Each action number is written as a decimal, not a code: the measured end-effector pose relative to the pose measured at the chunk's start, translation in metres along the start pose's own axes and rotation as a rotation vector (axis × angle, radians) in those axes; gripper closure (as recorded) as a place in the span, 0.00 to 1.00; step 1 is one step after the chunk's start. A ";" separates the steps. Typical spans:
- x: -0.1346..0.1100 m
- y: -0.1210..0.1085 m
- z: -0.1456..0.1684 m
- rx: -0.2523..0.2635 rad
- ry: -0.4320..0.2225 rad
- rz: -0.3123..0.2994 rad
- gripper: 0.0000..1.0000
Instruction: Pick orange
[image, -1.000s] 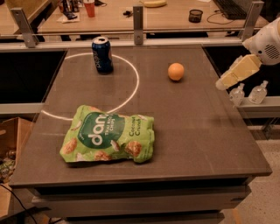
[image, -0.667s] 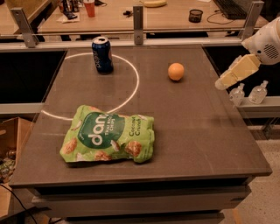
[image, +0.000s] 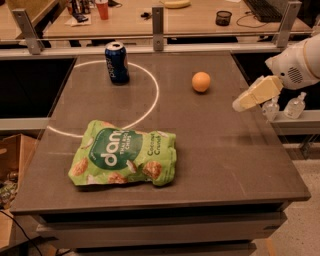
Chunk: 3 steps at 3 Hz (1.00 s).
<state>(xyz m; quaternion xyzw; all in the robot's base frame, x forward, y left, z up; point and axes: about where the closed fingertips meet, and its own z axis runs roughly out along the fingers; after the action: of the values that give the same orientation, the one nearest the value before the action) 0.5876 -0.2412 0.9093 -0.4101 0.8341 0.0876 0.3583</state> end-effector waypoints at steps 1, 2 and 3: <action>-0.002 0.011 0.026 -0.035 -0.040 0.009 0.00; -0.007 0.014 0.052 -0.057 -0.072 0.001 0.00; -0.016 0.007 0.073 -0.068 -0.110 -0.012 0.00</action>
Offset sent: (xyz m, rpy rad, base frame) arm 0.0367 0.0525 -0.0539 0.1123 -0.0276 0.0737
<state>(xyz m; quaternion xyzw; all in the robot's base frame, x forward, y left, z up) 0.6270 -0.1947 0.8655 -0.4217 0.8072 0.1363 0.3900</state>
